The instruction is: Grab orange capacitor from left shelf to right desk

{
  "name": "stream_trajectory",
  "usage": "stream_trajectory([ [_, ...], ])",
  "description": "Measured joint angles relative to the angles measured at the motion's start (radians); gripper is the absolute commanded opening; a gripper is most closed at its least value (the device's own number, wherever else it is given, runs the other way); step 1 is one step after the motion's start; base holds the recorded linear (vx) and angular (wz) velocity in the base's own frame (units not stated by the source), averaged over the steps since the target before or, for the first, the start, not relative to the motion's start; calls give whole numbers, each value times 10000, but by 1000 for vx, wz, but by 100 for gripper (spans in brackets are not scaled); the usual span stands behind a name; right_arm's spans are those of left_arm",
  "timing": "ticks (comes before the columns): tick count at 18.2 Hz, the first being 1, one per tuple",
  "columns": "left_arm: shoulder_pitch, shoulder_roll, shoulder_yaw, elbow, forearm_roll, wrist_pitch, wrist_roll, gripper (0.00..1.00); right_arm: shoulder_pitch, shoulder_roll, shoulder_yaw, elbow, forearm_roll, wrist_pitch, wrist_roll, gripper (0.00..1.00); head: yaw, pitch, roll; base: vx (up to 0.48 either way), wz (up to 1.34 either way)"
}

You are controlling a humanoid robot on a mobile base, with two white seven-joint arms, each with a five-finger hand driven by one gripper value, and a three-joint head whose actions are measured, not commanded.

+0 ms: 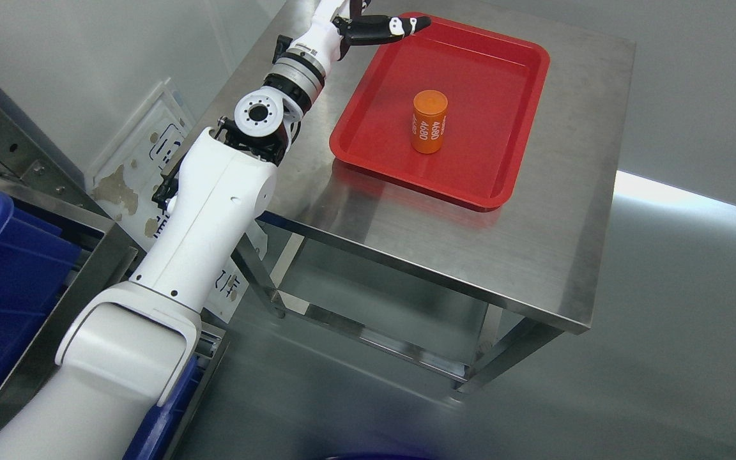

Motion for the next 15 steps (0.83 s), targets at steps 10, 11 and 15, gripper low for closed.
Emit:
stream_trajectory([
  [10,1314,0,1246,-137,-1064,-362,-90,100,0,0,0,0,0,9,0,100,0,0,0,0,0],
  [11,1375,3,1325,-163,-1095,-364,-91,100,0,0,0,0,0,18,0,100,0,0,0,0,0],
  [15,1630,127,1595,-264,-1179,-404,-106,100,0,0,0,0,0,57,0,100,0,0,0,0,0],
])
